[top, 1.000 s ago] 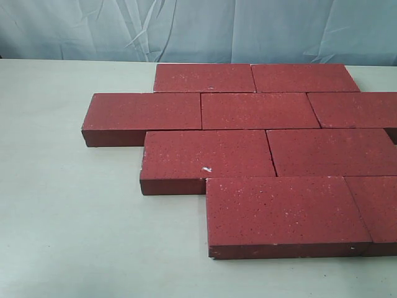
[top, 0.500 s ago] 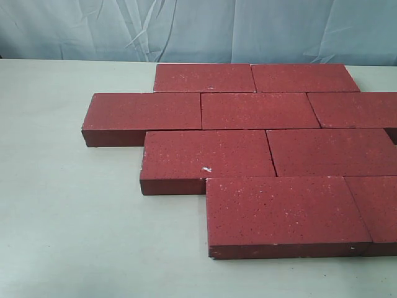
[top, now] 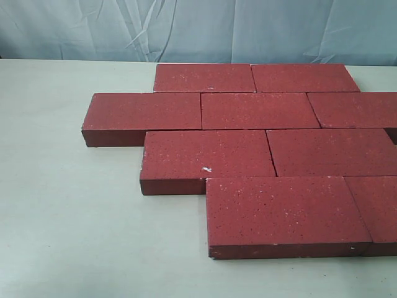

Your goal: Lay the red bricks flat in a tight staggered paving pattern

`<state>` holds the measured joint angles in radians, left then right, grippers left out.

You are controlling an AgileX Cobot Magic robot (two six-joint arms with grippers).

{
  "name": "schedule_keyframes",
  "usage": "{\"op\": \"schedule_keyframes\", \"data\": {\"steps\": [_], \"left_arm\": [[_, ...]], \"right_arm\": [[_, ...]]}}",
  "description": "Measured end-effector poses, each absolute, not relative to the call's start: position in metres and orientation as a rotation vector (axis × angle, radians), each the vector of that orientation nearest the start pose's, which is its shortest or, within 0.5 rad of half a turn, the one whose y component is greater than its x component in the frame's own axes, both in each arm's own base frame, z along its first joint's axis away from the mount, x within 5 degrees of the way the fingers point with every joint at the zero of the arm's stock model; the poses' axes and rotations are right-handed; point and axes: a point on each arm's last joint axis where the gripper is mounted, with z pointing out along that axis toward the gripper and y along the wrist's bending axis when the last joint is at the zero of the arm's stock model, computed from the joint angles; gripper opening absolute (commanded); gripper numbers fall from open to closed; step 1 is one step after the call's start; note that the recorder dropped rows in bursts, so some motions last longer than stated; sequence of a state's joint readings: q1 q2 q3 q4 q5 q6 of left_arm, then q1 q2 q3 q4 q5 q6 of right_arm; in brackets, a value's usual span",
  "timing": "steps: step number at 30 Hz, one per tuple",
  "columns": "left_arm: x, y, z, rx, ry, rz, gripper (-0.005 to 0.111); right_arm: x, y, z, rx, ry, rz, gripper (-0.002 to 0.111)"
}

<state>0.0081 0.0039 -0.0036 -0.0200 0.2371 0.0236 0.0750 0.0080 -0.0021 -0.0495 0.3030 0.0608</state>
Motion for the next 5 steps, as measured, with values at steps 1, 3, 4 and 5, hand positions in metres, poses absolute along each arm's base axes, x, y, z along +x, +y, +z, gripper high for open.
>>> {"op": "schedule_keyframes", "data": {"steps": [1,3,4,5], "left_arm": [[0.0556,0.0,0.1927,0.0,1.721,0.005,0.0],[0.0556,0.0,0.1927,0.0,1.721,0.005,0.0],[0.0556,0.0,0.1927,0.0,1.721,0.005,0.0],[0.0556,0.0,0.1927,0.0,1.721,0.005,0.0]], "right_arm": [[0.0547,0.0028,0.1861,-0.044,1.792,0.05,-0.001],[0.0547,0.0028,0.1861,-0.043,1.792,0.052,-0.001],[0.0547,0.0028,0.1861,-0.043,1.792,0.052,-0.001],[0.0547,0.0028,0.1861,-0.043,1.792,0.052,-0.001]]}}
